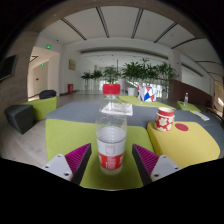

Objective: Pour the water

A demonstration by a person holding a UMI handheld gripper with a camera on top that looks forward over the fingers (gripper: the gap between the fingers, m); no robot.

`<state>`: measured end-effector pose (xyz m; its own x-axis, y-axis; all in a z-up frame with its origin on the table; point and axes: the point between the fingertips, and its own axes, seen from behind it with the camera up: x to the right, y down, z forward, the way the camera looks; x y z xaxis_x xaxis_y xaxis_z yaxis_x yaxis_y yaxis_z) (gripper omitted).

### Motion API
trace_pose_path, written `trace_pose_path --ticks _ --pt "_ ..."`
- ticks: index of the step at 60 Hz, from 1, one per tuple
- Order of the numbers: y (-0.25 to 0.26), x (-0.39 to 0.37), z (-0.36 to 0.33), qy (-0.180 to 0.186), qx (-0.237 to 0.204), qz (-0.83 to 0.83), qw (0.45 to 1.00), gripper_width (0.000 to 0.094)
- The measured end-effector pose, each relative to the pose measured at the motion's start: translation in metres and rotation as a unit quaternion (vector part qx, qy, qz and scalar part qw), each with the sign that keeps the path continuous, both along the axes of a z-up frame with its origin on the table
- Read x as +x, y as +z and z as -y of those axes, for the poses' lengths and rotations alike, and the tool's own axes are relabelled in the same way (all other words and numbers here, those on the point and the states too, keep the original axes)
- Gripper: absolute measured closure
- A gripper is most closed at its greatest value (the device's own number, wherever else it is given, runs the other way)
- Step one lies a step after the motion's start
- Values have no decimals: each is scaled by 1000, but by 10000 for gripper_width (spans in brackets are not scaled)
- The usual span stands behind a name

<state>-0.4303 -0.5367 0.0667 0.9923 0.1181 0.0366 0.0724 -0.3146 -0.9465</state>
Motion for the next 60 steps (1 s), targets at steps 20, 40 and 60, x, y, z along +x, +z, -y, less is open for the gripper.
trace_pose_path --ticks 20,40,60 --pt "-5 -11 -52 13 43 -9 999 541" --pt "70 -27 -56 77 73 -106 989 619" --pt "236 -3 -126 142 32 -604 783 620"
